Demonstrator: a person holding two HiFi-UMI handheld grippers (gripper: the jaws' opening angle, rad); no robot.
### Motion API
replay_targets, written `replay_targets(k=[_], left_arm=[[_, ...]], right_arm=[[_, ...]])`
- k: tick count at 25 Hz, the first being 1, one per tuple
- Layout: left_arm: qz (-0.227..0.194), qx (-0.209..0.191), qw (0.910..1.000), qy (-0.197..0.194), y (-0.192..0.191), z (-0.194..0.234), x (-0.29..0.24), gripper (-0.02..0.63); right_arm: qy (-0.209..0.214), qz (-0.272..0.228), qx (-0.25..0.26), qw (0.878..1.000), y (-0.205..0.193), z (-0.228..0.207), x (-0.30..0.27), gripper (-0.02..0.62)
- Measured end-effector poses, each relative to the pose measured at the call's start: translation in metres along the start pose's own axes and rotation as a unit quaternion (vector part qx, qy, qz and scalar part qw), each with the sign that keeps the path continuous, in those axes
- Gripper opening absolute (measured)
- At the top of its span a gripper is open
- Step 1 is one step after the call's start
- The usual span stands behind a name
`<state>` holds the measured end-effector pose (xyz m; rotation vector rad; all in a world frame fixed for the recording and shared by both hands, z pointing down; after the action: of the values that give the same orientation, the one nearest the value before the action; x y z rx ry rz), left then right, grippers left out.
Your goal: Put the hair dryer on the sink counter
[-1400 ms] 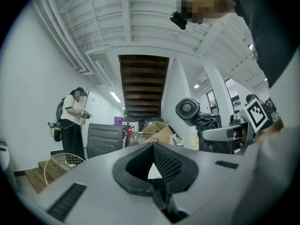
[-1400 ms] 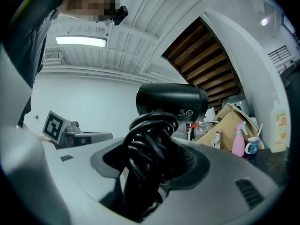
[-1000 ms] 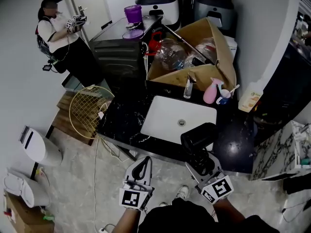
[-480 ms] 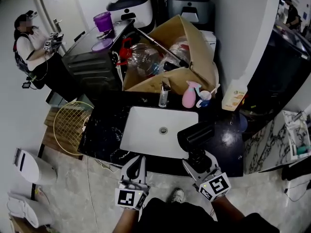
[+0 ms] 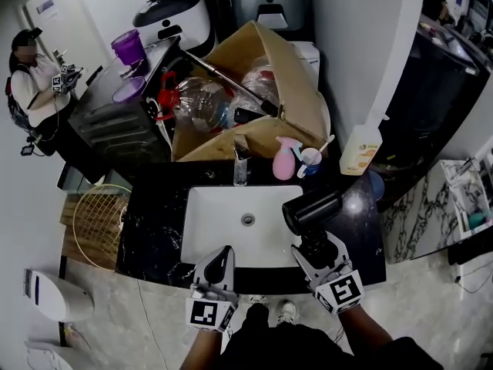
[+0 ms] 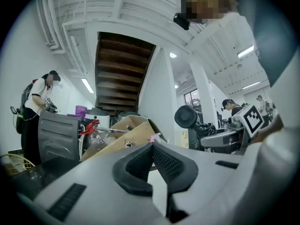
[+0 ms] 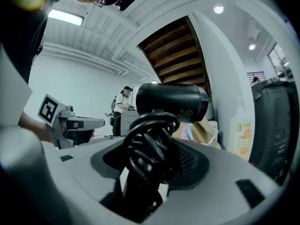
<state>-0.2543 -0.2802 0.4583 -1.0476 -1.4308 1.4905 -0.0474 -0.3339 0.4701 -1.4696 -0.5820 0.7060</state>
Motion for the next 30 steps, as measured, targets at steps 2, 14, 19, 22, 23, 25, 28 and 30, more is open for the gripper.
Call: replay_targets(k=[2, 14, 19, 22, 23, 25, 28, 30], left_arm=[[-0.002, -0.003, 0.9998, -0.018, 0.002, 0.002, -0.014, -0.002], [-0.004, 0.0, 0.9972, -0.075, 0.003, 0.013, -0.073, -0.002], [-0.008, -0.006, 0.9961, -0.087, 0.004, 0.014, -0.085, -0.002], [-0.01, -0.005, 0.9952, -0.097, 0.007, 0.009, -0.09, -0.002], [-0.013, -0.008, 0.9947, -0.102, 0.008, 0.008, -0.092, -0.002], [-0.013, -0.014, 0.9935, -0.112, 0.008, 0.006, -0.094, -0.002], [-0.004, -0.013, 0.9929, -0.118, 0.007, 0.005, -0.096, -0.002], [-0.002, -0.012, 0.9932, -0.116, 0.006, 0.007, -0.099, -0.002]], right_arm=[[-0.013, 0.01, -0.003, 1.0, -0.005, -0.006, -0.006, 0.249], [-0.087, 0.11, -0.045, 0.989, -0.053, -0.045, -0.022, 0.249], [-0.118, 0.198, -0.058, 0.971, -0.084, -0.061, -0.022, 0.249], [-0.135, 0.249, -0.067, 0.957, -0.101, -0.072, -0.022, 0.249], [-0.14, 0.265, -0.068, 0.952, -0.106, -0.076, -0.023, 0.249], [-0.148, 0.292, -0.073, 0.942, -0.117, -0.081, -0.025, 0.249], [-0.155, 0.325, -0.083, 0.929, -0.13, -0.087, -0.026, 0.249], [-0.154, 0.341, -0.087, 0.923, -0.137, -0.092, -0.028, 0.249]])
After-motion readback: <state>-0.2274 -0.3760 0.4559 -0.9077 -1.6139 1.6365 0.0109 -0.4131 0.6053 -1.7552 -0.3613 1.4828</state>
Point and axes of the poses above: the fingertips, and each gripper's own axes: x backward along the fingers, z to its left, y out of its top, the point moved 4 cm from there along x, backward along the fingers, and after that the axes turned 3 degrees about -y, right-handed, at the moved point
